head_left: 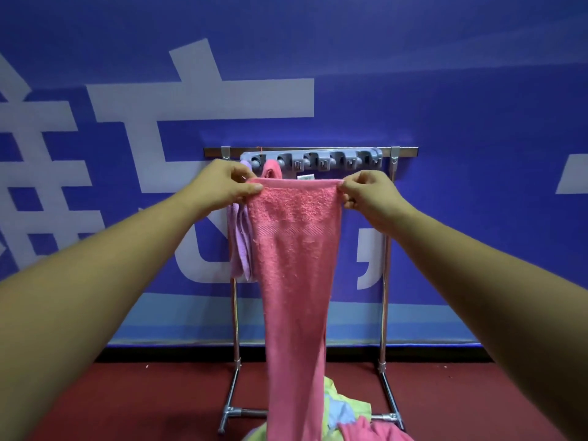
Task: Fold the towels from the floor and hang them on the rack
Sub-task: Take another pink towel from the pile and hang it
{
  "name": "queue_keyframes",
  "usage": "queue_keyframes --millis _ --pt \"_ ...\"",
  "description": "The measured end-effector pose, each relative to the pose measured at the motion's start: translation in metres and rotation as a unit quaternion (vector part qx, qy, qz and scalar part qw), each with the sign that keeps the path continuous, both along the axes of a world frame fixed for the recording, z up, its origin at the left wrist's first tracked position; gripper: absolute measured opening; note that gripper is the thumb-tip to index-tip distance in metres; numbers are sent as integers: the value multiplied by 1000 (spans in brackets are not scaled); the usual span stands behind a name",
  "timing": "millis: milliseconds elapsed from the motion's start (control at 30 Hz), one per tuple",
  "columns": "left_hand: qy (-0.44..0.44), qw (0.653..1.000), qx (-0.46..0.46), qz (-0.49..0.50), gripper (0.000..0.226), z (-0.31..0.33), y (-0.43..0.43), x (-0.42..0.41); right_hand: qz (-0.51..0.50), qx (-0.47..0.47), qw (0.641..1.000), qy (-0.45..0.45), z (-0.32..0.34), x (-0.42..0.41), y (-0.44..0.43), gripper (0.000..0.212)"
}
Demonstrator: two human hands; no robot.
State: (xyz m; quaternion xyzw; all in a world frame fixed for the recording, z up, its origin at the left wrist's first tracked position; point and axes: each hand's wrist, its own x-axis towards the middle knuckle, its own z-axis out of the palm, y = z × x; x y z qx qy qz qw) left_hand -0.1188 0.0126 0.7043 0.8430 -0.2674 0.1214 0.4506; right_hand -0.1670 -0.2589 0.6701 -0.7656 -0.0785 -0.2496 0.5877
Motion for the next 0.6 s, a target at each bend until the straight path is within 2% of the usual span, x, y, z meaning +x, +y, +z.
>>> queue_keyframes --millis 133,267,333,467,600 --pt "-59 994 78 43 31 3 -2 -2 -36 -33 999 -12 1 5 -2 29" --pt "-14 997 72 21 16 8 -3 -5 -81 -23 996 -24 1 12 -3 9" --pt "25 996 84 -8 13 8 -2 -6 -89 -37 995 -16 1 13 -3 17" --pt "38 984 169 -44 12 5 -3 -10 -102 -74 992 -13 0 10 -2 9" --pt "93 971 132 -176 9 3 -7 -20 -114 -81 990 -10 -3 11 0 6"
